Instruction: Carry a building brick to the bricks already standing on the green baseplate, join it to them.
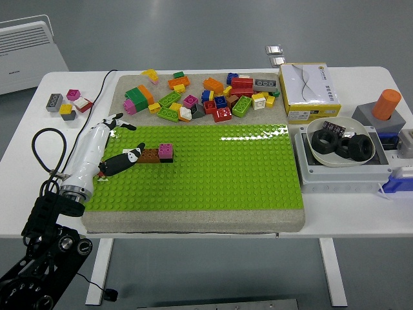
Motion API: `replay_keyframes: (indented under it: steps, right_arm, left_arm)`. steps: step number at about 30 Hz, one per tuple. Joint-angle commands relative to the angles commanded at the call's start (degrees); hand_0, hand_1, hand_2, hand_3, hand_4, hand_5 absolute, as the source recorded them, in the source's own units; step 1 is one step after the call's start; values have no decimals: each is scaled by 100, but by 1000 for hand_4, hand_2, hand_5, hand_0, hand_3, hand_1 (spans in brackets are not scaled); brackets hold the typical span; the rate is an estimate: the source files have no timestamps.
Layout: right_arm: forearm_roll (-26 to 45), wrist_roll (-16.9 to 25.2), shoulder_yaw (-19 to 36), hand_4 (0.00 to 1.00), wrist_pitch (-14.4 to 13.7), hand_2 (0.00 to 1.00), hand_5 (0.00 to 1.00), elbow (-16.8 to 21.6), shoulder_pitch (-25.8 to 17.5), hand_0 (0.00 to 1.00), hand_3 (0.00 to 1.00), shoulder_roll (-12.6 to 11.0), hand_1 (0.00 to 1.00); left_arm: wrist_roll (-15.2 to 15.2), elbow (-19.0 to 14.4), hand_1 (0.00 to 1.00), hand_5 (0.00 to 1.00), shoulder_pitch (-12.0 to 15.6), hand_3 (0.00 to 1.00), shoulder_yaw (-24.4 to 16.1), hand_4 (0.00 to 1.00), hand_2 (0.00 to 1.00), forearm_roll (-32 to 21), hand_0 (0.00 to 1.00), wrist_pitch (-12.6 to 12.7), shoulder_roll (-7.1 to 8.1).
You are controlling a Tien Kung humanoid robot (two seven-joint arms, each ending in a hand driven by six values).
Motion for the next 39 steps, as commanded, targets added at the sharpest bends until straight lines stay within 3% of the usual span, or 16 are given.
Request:
replay_keyframes:
  steps: [2,3,6,8,9,14,15,17,23,31,32,33,38,39]
  right_arm:
    - [394,12,-397,825,-73,759,906,0,-16,520,777,16,642]
    - [572,15,-587,793,-97,780,998,0,-19,519,840,26,659]
    - [1097,40,-1223,793,-131,780,998,0,-23,519,840,58,659]
    - [1374,54,-1552,793,-139,780,998,0,-24,519,840,77,659]
    - [1492,59,-1691,756,-142,780,998,0,-23,519,826,84,666]
    - [2086,70,-2414,756,-166,780,998,0,-28,519,826,76,666]
    - [2142,69,-2484,759,-170,773,998,0,-30,519,828,72,660]
    - [2264,66,-2654,759,-181,773,998,0,-38,519,828,62,660]
    - [2341,47,-2653,779,-177,777,998,0,-78,520,831,38,662]
    - [1766,-8,-1771,810,-46,790,998,0,-193,520,838,35,676]
    - [1847,-13,-1787,810,-46,790,998,0,-208,520,838,39,676]
    - [1999,-21,-1921,842,-69,826,998,0,-227,518,910,46,708]
    - [2751,-36,-2584,842,-206,826,998,0,-270,518,910,73,708]
    - [2878,-41,-2683,925,-212,841,998,0,-273,517,963,79,691]
  left_arm:
    - [-217,-21,779,251,150,626,-80,731,789,-115,847,-5,26]
    - [-316,-25,735,173,202,619,-112,648,746,-151,787,-10,26]
    - [-509,-11,735,173,312,619,-202,648,746,-194,787,-102,-18]
    - [-570,10,735,173,352,619,-238,648,746,-189,787,-189,-41]
    - [-590,23,732,125,367,619,-250,587,741,-181,781,-233,-48]
    - [-655,93,732,125,428,619,-300,587,741,-147,781,-343,-71]
    - [-658,103,728,70,434,609,-304,511,735,-145,776,-347,-72]
    - [-660,134,728,70,452,609,-317,511,735,-132,776,-360,-77]
    - [-673,197,727,51,458,605,-338,486,730,-101,775,-386,-117]
    - [-717,286,727,43,449,601,-391,463,720,-94,774,-427,-182]
    - [-720,293,727,43,446,601,-393,463,720,-94,774,-432,-185]
    - [-722,301,730,39,442,599,-394,457,723,-94,772,-437,-190]
    - [-716,323,730,39,416,599,-392,457,723,-93,772,-451,-223]
    - [-715,331,732,36,410,599,-389,457,727,-94,773,-453,-227]
